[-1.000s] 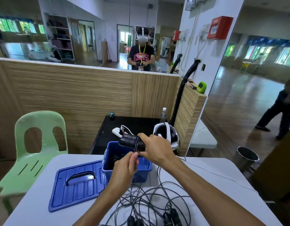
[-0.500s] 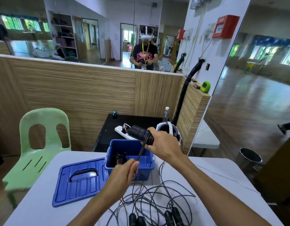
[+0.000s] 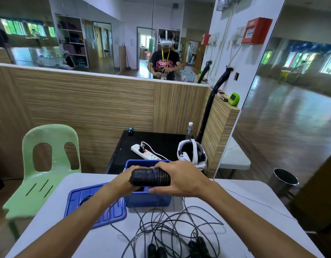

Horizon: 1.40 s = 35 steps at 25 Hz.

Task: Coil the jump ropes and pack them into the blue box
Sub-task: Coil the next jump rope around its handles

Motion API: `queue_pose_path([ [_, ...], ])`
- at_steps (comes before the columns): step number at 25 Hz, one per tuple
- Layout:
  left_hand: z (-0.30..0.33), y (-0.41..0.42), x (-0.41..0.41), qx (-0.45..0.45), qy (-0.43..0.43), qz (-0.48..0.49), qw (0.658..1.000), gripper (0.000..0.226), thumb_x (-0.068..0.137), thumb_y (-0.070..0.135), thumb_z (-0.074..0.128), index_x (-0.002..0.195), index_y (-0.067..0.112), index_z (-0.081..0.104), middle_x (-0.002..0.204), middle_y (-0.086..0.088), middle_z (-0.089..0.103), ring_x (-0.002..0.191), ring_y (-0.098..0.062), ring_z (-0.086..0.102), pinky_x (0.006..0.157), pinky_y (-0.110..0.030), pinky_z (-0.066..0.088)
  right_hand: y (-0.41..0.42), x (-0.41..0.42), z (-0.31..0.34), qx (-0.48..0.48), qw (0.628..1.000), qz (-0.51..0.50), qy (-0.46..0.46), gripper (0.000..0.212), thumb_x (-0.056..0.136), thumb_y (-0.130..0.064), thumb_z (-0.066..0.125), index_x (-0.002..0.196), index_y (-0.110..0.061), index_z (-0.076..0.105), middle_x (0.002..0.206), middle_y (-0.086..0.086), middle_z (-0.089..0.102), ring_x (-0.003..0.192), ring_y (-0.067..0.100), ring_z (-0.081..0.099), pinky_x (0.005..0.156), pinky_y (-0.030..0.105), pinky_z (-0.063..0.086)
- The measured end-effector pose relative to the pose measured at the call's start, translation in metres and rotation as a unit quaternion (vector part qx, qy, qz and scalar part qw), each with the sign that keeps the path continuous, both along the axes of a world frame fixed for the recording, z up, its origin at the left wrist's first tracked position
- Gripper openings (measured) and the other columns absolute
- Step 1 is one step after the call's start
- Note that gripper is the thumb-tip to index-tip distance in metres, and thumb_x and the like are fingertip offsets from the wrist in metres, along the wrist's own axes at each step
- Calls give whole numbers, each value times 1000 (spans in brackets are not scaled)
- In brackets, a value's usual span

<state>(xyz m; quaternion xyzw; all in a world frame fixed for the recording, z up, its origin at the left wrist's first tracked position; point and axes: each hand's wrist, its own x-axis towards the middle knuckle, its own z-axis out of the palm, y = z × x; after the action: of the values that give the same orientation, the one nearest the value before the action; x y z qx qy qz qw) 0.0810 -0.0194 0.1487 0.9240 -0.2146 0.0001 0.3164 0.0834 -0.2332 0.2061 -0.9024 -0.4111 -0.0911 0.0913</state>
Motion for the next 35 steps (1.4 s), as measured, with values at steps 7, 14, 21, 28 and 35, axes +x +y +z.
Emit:
queue_pose_path([
  [7,46,6,30,350,-240,-115,898,14,93,30,55,90,17,55,76,-1,62,65,-26,61,49,-34,35,-7,-5,-15,-94,995,26,-29,59,83,-74,49,105,-20,55,84,2,68,72,23,62,62,35,49],
  [14,61,-20,10,454,-308,-73,833,33,47,23,90,60,22,60,40,6,51,29,-12,49,36,-21,15,-2,8,-14,-72,993,-87,24,71,80,-79,49,138,-40,36,93,5,69,83,28,64,64,35,45],
  [21,60,-54,-34,208,-182,181,944,23,97,23,47,119,20,44,97,2,67,78,-21,63,56,-32,37,6,33,-3,-11,986,-148,-70,67,82,-75,51,141,-46,37,98,4,67,88,25,66,65,33,47],
  [28,68,-38,-24,-307,258,76,913,56,101,47,32,87,1,61,70,-20,69,66,-29,68,70,-35,56,10,32,-2,10,980,-149,-129,70,85,-65,55,148,-41,35,92,11,61,82,30,63,60,36,45],
  [35,54,-51,-26,-492,283,63,821,33,102,39,39,81,15,50,57,4,31,50,-10,26,45,-20,37,14,35,4,3,965,-190,-183,71,82,-65,61,144,-35,43,87,11,63,75,28,64,53,30,33],
])
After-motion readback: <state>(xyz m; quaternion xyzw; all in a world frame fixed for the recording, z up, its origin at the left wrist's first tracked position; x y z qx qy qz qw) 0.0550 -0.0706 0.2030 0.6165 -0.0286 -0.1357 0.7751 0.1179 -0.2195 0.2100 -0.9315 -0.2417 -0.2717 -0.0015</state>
